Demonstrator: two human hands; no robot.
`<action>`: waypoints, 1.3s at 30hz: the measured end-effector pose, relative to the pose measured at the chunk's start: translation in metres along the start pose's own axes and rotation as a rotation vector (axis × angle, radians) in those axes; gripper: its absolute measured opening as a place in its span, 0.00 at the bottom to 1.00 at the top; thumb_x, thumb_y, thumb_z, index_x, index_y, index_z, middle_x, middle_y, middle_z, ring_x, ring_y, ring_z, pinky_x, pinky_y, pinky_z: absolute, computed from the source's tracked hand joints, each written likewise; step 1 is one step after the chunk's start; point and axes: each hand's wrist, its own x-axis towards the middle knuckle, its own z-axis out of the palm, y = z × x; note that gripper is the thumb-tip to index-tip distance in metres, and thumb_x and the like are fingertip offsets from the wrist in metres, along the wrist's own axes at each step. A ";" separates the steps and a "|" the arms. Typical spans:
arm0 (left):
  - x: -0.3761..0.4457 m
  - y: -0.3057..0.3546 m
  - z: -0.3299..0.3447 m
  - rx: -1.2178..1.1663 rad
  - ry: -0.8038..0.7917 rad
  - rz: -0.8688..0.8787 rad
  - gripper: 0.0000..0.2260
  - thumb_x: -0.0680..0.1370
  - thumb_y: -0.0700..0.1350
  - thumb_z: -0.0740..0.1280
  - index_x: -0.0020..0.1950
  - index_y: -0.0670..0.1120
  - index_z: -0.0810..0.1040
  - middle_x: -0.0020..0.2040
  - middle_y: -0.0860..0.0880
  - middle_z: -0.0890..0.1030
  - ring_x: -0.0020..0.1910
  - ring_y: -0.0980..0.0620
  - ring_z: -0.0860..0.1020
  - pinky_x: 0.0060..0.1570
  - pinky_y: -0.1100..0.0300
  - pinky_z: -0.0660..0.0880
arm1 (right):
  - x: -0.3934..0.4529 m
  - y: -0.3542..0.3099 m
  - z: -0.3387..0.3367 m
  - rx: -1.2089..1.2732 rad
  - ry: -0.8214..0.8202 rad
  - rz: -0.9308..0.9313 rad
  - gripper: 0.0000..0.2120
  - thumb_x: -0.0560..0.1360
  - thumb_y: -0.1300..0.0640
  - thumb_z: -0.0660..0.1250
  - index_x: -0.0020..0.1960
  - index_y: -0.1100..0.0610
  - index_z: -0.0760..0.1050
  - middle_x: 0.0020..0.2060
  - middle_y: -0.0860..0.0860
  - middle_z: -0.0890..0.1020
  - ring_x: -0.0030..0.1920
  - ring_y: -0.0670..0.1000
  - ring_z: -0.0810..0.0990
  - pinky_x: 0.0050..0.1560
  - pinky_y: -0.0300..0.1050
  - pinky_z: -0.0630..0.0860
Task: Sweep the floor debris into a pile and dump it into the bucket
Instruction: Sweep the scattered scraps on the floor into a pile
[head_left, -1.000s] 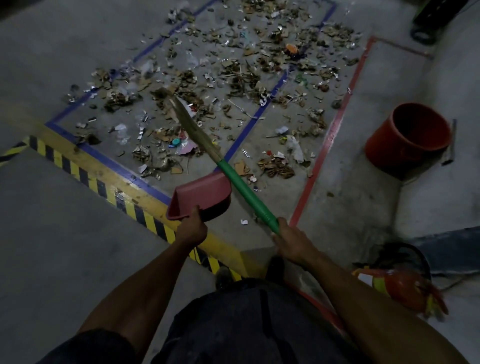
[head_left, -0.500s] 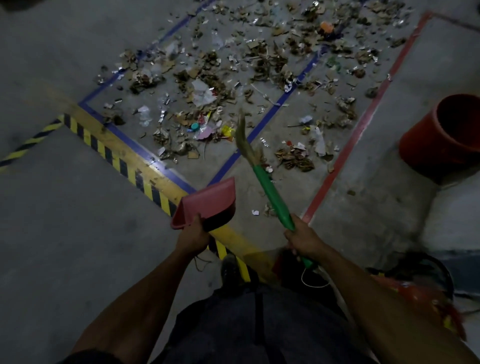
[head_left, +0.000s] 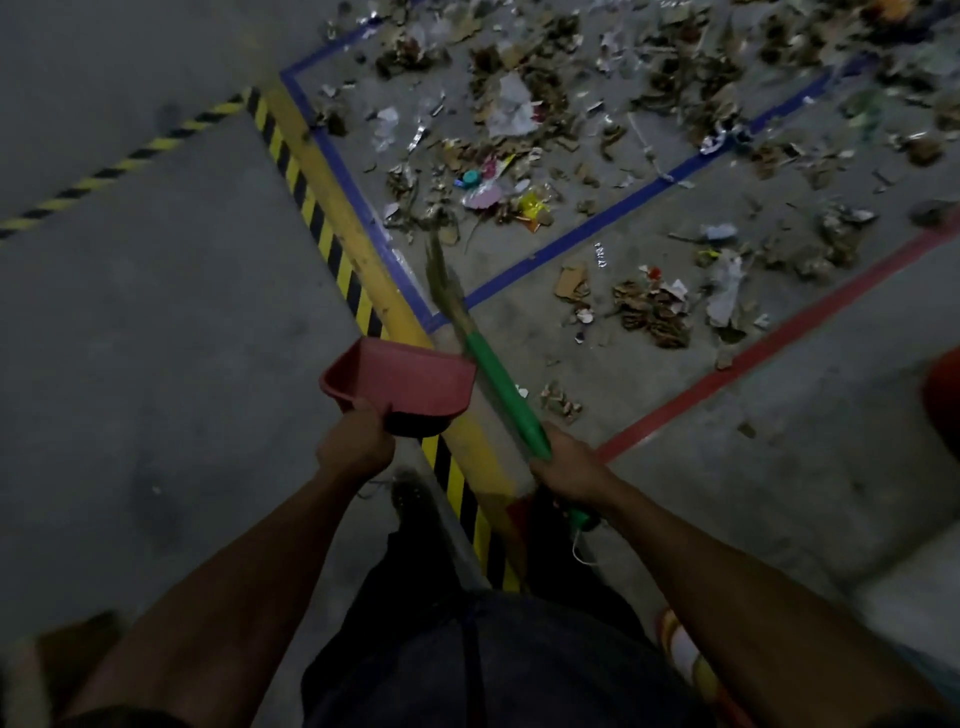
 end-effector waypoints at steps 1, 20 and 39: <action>-0.006 0.000 0.003 0.002 -0.005 -0.016 0.17 0.80 0.39 0.57 0.66 0.30 0.63 0.55 0.33 0.76 0.51 0.37 0.77 0.46 0.50 0.71 | 0.000 0.004 0.000 -0.028 -0.031 0.002 0.25 0.77 0.56 0.62 0.73 0.52 0.62 0.53 0.59 0.80 0.43 0.57 0.80 0.41 0.45 0.77; -0.059 -0.015 0.055 -0.213 -0.008 -0.136 0.15 0.80 0.39 0.60 0.64 0.35 0.68 0.61 0.34 0.74 0.58 0.36 0.74 0.52 0.52 0.69 | 0.047 0.054 -0.012 0.329 0.108 0.333 0.14 0.75 0.66 0.64 0.61 0.65 0.74 0.31 0.58 0.76 0.26 0.54 0.74 0.24 0.42 0.73; -0.053 -0.008 0.071 -0.423 0.051 -0.073 0.15 0.80 0.41 0.61 0.65 0.38 0.68 0.61 0.37 0.74 0.59 0.38 0.74 0.48 0.55 0.66 | -0.039 0.070 0.022 0.221 -0.155 0.429 0.21 0.75 0.68 0.65 0.68 0.62 0.70 0.30 0.57 0.75 0.21 0.51 0.73 0.22 0.39 0.70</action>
